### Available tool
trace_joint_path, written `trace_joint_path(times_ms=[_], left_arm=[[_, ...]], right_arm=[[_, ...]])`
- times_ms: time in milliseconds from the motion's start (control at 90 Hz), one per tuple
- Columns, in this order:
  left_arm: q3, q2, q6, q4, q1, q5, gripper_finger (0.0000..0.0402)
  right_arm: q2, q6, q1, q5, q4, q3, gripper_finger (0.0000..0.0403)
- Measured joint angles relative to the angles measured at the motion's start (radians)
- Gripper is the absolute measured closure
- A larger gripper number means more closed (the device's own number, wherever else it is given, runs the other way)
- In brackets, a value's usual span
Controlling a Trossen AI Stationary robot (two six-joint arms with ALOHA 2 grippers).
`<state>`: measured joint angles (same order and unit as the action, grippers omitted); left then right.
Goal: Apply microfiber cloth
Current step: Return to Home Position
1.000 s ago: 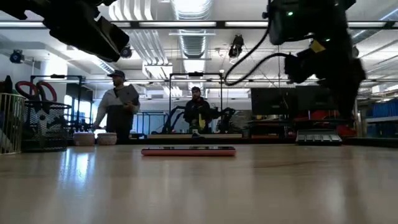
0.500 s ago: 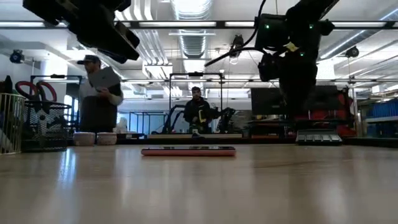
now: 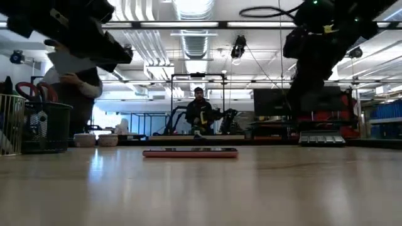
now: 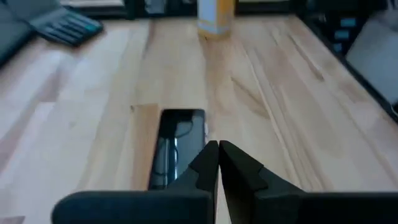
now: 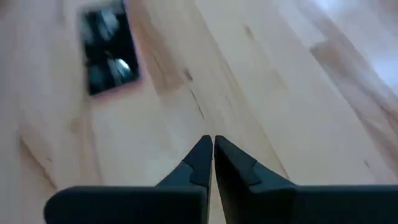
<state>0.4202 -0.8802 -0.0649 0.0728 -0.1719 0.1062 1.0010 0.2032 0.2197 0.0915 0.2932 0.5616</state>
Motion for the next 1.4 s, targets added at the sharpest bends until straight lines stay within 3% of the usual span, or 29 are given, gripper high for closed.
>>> trace_joint_path(times_ms=[133,433,1067,1400], left_arm=[[-0.093,0.111,-0.007,0.075,0.036,-0.001,0.0402],[-0.186,0.291,-0.031,0.108,0.101,-0.07,0.0402],[-0.379,0.524,-0.104,0.2,0.1,0.0,0.0401],[-0.41,0.56,-0.158,0.189,0.1,0.007,0.0401]], right_arm=[[-0.043,-0.038,0.005,0.128,-0.204,-0.094,0.0403],[-0.112,-0.119,0.008,0.152,-0.491,-0.214,0.0403],[-0.674,-0.106,-0.037,0.084,-0.543,-0.511,0.0403],[-0.8,-0.151,-0.103,0.04,-0.523,-0.549,0.0403]])
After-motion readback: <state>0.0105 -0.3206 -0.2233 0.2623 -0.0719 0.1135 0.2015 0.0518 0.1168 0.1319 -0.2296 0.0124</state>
